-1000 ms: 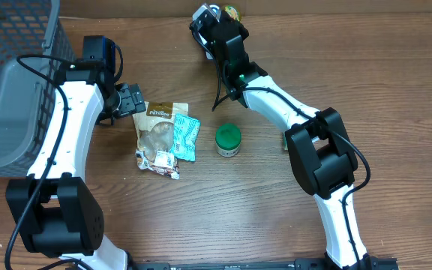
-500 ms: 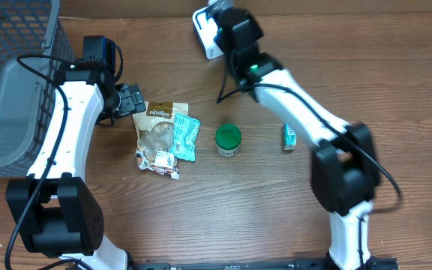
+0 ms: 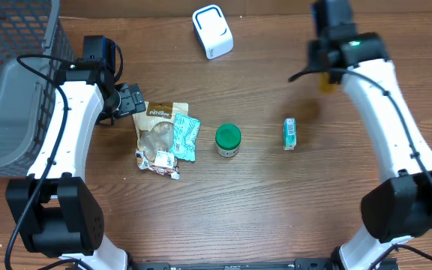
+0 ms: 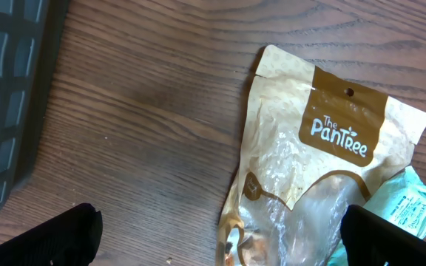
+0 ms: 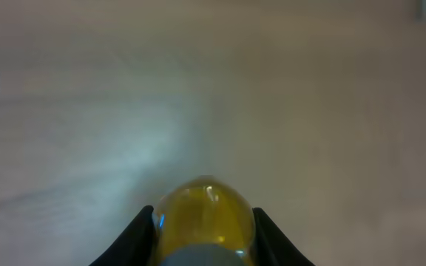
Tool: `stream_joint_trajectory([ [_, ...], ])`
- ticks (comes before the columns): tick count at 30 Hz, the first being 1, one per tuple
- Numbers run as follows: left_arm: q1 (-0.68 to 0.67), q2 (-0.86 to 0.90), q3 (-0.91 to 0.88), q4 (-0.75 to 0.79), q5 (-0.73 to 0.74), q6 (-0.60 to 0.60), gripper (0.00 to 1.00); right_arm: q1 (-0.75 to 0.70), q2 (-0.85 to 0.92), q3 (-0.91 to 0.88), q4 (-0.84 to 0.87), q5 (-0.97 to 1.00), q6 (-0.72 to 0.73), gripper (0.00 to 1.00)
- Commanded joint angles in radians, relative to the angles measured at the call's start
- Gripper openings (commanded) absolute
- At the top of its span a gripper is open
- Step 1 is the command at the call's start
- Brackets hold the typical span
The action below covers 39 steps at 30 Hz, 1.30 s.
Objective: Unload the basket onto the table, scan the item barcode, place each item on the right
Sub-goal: 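Move the bottle to the right table edge and set it down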
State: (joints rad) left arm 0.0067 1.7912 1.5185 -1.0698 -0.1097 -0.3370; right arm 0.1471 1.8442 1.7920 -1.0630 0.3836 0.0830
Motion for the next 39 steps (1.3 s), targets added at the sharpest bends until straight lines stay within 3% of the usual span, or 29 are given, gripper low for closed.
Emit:
stream_joint_trajectory([
  [1, 0.0, -0.019, 0.015, 0.001, -0.005, 0.001, 1.0, -0.086, -0.019, -0.015, -0.021, -0.105, 0.105, 0.07],
  [11, 0.0, -0.019, 0.015, 0.001, -0.005, 0.001, 1.0, -0.28, -0.018, -0.168, 0.077, -0.188, 0.103, 0.09],
  [27, 0.0, -0.019, 0.015, 0.001, -0.005, 0.001, 1.0, -0.287, -0.018, -0.291, 0.193, -0.206, 0.092, 0.18],
  [30, 0.0, -0.019, 0.015, 0.001, -0.005, 0.001, 1.0, -0.286, -0.018, -0.294, 0.194, -0.206, 0.092, 0.24],
  [36, 0.0, -0.019, 0.015, 0.001, -0.005, 0.001, 1.0, -0.286, -0.018, -0.294, 0.19, -0.206, 0.092, 0.72],
  [39, 0.0, -0.019, 0.015, 0.001, -0.005, 0.001, 1.0, -0.286, -0.018, -0.294, 0.187, -0.206, 0.092, 0.78],
])
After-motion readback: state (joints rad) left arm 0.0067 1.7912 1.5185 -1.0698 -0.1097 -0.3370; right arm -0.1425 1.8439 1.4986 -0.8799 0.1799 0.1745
